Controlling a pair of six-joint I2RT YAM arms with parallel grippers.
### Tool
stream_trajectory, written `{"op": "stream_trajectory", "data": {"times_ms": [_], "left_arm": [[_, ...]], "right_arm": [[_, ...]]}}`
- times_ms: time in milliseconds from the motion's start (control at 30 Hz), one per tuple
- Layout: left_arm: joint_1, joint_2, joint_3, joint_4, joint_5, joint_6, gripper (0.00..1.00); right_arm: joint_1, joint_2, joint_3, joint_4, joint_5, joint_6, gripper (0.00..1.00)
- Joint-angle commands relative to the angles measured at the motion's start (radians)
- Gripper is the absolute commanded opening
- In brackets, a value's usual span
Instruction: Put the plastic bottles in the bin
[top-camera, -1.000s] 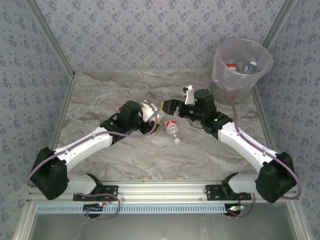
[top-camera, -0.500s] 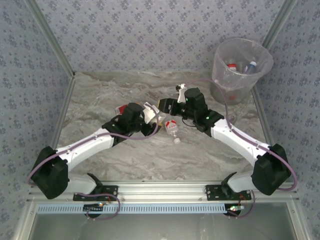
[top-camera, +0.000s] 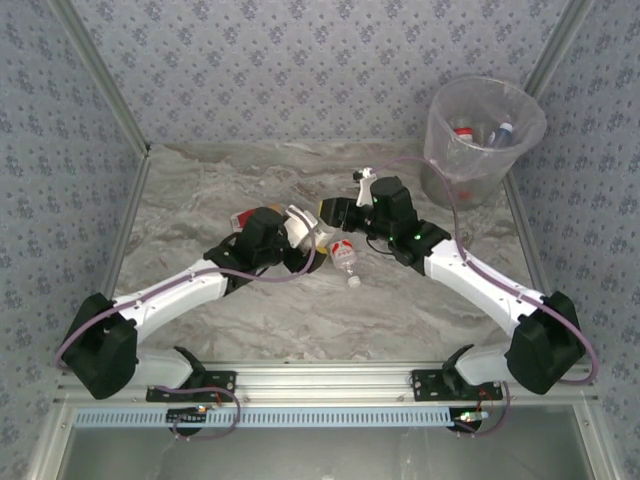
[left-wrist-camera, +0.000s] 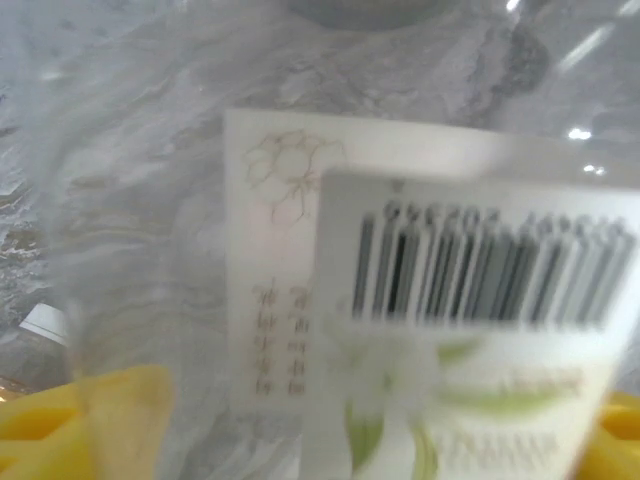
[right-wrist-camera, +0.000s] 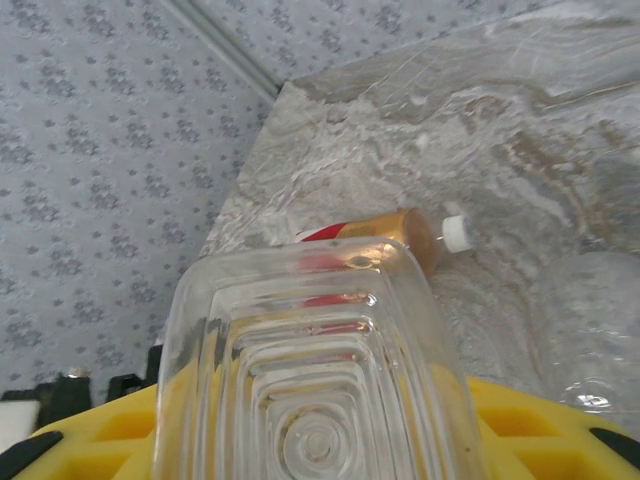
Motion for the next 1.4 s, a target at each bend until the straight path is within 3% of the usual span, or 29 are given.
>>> {"op": "stream_trajectory", "data": {"times_ms": [0, 200, 467, 800, 1033, 1233, 1367], "left_arm": [[0.011, -0.065, -0.026, 0.086, 0.059, -0.042, 0.96], [0.052, -0.127, -0.073, 0.152, 0.055, -0.100, 0.99], [0.176, -0.253, -0.197, 0.304, 0.058, -0.245, 0.99], [0.248, -0.327, -0.275, 0.329, -0.213, -0.390, 1.00], [0.281, -0.362, -0.245, 0.191, -0.449, -0.520, 1.00], [0.326, -0.376, -0.238, 0.118, -0.504, -0.604, 0.99], [0.338, -0.376, -0.239, 0.091, -0.523, -0.623, 0.99]], "right_arm": [[-0.016, -0.030, 0.000, -0.024, 0.057, -0.031, 0.00], [-0.031, -0.041, 0.000, -0.043, 0.076, -0.033, 0.00], [-0.059, -0.072, -0.004, -0.091, 0.129, -0.042, 0.00], [-0.105, -0.118, 0.006, -0.155, 0.172, -0.078, 0.00], [-0.134, -0.162, 0.061, -0.265, 0.245, -0.149, 0.00], [-0.167, -0.191, 0.107, -0.309, 0.310, -0.189, 0.00], [-0.233, -0.193, 0.144, -0.294, 0.270, -0.189, 0.00]]}}
